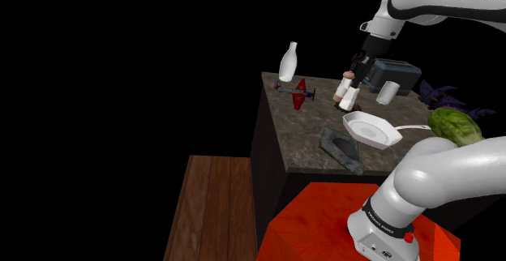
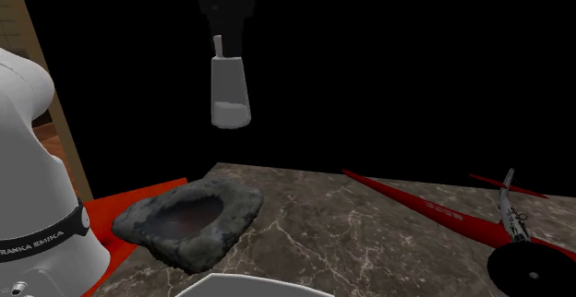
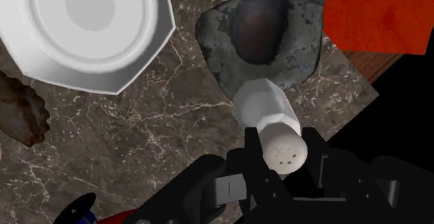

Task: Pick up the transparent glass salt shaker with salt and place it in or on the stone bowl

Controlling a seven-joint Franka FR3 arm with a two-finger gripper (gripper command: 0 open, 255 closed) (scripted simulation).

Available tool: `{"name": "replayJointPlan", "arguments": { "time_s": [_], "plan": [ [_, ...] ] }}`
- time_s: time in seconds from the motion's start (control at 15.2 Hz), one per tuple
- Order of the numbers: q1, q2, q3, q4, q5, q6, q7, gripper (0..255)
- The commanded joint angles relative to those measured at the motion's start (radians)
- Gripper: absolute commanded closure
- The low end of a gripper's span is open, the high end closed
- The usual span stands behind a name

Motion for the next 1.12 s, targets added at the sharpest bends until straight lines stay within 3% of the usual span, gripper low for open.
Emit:
{"name": "replayJointPlan", "arguments": {
  "time_s": [0.0,0.33,1.06],
  "plan": [
    [-0.02,-0.084,0.02,-0.042,-0.009,-0.044,0.009,255],
    [-0.066,-0.277,0.065,-0.119,-0.014,-0.164,0.021,255],
    [-0.086,-0.32,0.034,-0.286,-0.047,-0.041,0.018,255]
  ]
}}
